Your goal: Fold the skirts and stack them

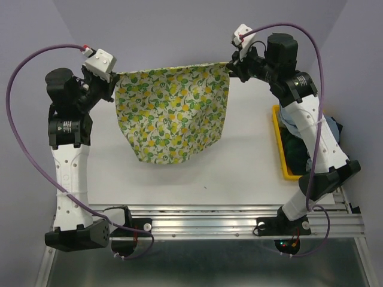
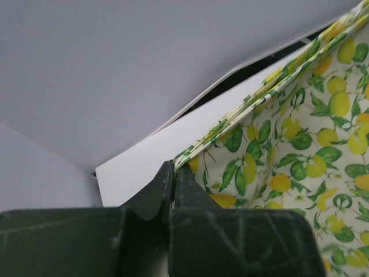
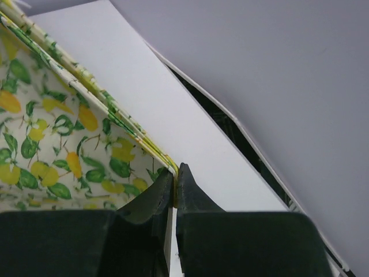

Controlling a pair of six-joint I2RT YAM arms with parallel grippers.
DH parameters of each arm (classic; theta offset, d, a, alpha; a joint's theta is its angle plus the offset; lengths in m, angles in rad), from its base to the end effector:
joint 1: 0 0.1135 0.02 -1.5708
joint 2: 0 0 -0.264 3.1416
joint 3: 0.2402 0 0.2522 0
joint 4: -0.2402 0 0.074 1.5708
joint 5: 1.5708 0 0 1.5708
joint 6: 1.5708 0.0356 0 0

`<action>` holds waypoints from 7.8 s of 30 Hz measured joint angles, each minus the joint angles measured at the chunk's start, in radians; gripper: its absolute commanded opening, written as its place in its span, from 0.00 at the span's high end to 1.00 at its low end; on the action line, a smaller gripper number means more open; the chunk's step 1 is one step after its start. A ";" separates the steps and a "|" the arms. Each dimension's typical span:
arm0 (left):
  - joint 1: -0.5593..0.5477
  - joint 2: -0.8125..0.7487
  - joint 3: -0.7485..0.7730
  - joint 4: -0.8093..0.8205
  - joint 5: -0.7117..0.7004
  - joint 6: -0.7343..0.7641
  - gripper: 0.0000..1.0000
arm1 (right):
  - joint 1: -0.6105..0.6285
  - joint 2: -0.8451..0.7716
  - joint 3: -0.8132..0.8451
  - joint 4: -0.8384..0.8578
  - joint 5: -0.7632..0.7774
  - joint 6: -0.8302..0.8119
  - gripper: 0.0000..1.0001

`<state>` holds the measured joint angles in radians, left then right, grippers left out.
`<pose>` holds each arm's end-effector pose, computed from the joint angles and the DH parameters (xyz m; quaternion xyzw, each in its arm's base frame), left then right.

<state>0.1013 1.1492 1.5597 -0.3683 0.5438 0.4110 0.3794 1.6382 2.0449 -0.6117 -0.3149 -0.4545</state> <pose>0.2178 0.0036 0.5116 0.2944 0.6287 -0.0036 0.7197 0.3160 0.1379 0.5070 -0.4007 0.6604 0.0982 0.6274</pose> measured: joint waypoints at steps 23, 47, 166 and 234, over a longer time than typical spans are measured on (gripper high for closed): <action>-0.354 0.049 0.023 -0.141 -0.010 0.019 1.00 | 0.259 0.000 -0.008 -0.142 0.022 0.008 0.99; -0.050 -0.523 -0.293 -0.273 0.033 0.216 1.00 | 0.198 -0.471 -0.366 -0.230 0.130 0.013 0.99; -0.256 1.066 0.399 -0.267 -0.105 0.296 0.35 | -0.125 0.624 -0.214 -0.224 -0.148 -0.261 0.61; -0.290 0.276 -0.283 -0.236 -0.021 0.576 1.00 | -0.067 -0.019 -0.732 0.148 -0.040 -0.296 0.99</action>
<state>-0.1886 1.4254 1.2762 -0.6041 0.5224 0.9874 0.3126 1.6188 1.3132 -0.4633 -0.3550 -0.7502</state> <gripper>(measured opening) 0.018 0.021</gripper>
